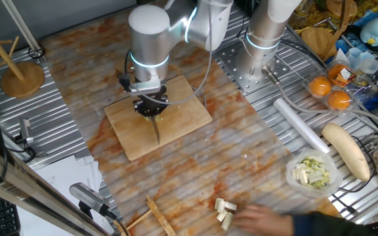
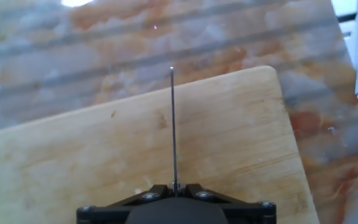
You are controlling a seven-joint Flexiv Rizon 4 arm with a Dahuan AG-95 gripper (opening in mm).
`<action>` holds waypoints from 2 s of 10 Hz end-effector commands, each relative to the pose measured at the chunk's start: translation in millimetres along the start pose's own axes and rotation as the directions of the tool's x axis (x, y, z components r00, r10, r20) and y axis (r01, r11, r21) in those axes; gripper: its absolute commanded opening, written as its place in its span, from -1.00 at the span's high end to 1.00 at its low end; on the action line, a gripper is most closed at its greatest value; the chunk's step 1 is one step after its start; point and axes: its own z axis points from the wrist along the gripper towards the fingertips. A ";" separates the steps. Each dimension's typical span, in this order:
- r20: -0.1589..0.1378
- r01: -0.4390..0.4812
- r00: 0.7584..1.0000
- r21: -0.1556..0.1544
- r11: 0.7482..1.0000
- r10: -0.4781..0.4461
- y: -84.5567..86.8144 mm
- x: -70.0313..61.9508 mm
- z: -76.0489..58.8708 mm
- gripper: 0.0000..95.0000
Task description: Chop the scallions
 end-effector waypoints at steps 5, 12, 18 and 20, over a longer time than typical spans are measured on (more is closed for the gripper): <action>-0.075 0.005 0.997 -0.071 0.997 -0.011 2.7 5.7 -15.5 1.00; -0.090 0.023 0.996 -0.063 0.998 -0.029 3.3 8.1 -19.5 1.00; -0.100 0.062 0.993 -0.049 0.997 -0.066 -4.6 18.1 -18.7 1.00; -0.097 0.065 0.993 -0.051 0.997 -0.069 -4.6 18.3 -18.3 1.00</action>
